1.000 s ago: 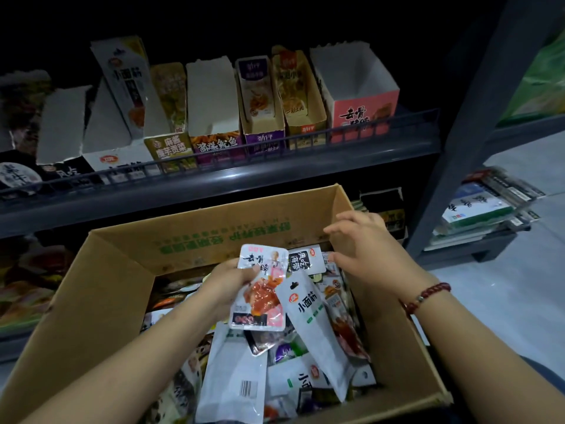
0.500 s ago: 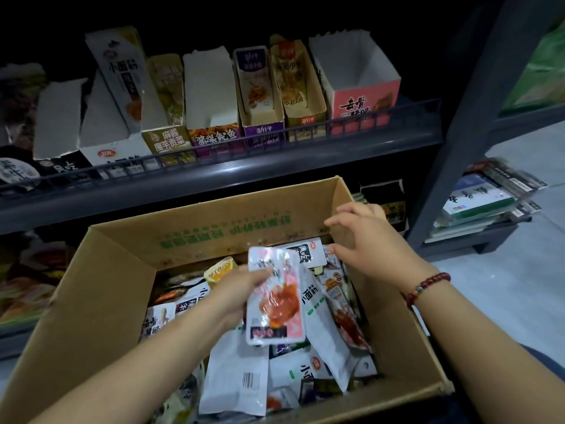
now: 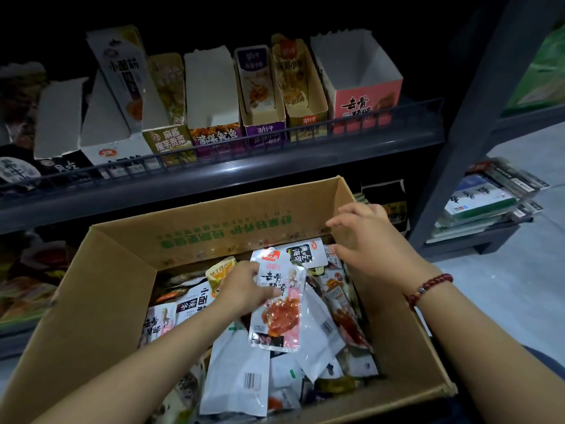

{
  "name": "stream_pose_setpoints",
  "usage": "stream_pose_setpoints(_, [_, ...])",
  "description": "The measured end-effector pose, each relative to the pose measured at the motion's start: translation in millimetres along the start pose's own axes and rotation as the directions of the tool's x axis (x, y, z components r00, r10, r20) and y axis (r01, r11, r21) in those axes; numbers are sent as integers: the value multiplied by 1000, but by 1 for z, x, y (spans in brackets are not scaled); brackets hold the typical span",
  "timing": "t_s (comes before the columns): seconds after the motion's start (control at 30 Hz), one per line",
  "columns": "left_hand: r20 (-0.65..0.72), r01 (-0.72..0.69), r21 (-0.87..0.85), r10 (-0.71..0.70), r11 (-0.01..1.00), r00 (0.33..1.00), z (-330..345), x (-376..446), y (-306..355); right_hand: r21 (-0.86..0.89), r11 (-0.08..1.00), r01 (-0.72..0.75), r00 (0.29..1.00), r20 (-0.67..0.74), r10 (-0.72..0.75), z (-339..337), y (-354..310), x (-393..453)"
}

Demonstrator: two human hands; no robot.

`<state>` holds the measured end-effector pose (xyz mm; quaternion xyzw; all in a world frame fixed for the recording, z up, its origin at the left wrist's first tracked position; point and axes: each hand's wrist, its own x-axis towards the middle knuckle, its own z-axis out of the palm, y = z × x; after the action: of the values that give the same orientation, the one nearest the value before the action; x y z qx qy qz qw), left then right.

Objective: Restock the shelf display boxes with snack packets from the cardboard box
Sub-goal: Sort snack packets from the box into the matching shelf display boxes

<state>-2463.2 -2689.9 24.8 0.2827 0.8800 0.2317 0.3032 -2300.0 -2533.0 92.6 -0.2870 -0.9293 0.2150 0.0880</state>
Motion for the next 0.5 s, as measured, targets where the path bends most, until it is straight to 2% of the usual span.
stream_pose_setpoints(0.03, [34,-50,54,48,997,998,-2,0,-3,-2,1000,-1,1000,-1,1,0,0,0])
stream_pose_setpoints(0.13, [159,-153,44,145,987,977,-4,0,-8,1,1000,-5,1000,-5,5,0,-1,0])
stream_pose_setpoints(0.2, [178,-181,67,167,981,970,-1,5,-9,-1,1000,-5,1000,-2,5,-1,-2,0])
stream_pose_setpoints(0.33, [209,-229,277,174,933,962,12,8,-6,-6,1000,-6,1000,-1,6,-1,-3,-1])
stream_pose_setpoints(0.5, [240,-262,318,190,911,952,18,7,3,-8,1000,-7,1000,-5,7,-1,-2,-1])
